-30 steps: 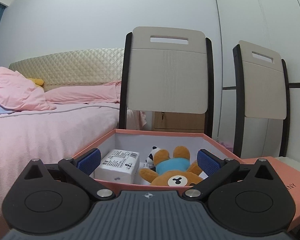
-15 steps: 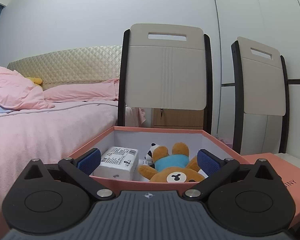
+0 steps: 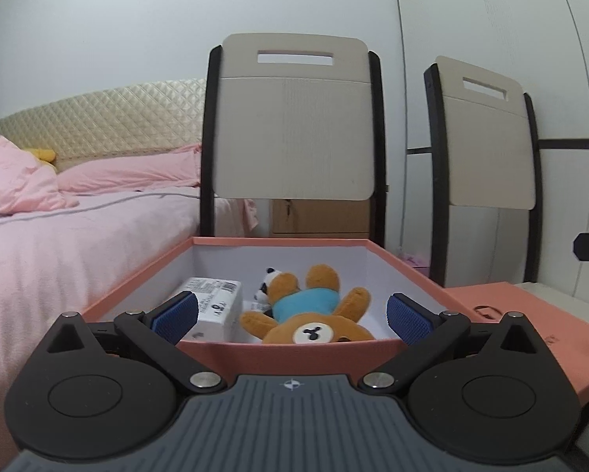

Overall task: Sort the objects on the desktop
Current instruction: 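Reach the left tool to the pink JOSINY lid and grip its edge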

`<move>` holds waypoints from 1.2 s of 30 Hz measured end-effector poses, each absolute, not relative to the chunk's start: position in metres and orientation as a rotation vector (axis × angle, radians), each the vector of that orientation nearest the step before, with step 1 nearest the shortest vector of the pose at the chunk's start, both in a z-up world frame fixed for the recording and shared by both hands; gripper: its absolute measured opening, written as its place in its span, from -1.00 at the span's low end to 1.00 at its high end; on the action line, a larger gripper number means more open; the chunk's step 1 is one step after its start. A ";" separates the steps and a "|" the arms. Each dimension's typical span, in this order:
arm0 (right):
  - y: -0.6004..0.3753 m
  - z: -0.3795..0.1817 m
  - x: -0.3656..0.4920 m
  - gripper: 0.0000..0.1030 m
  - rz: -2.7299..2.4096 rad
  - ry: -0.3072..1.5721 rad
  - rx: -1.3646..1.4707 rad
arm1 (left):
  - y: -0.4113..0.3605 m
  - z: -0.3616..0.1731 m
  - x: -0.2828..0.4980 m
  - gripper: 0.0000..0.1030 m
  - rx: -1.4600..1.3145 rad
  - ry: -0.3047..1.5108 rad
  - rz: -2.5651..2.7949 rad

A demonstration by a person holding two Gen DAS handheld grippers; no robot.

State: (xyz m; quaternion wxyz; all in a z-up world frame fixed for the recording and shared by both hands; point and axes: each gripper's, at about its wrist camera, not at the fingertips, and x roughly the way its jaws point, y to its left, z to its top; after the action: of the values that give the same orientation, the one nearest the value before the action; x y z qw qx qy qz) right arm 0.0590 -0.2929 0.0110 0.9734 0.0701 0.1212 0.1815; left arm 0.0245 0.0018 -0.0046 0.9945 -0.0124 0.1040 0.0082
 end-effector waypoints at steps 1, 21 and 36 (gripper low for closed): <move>-0.295 0.012 0.058 1.00 0.372 0.243 0.148 | 0.002 -0.002 0.023 1.00 -0.045 0.216 -0.005; -0.330 0.015 0.037 1.00 0.282 0.232 0.172 | 0.015 -0.047 0.052 0.99 -0.721 0.660 -0.594; -0.377 -0.001 0.039 1.00 0.267 0.356 0.272 | 0.013 -0.156 0.117 0.85 -1.170 0.965 -0.588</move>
State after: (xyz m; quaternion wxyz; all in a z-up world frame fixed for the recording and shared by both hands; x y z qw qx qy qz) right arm 0.0394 -0.3765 -0.0007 0.9662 0.1345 0.1759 0.1319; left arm 0.1170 0.0130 -0.1562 0.6870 -0.5226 0.4312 -0.2627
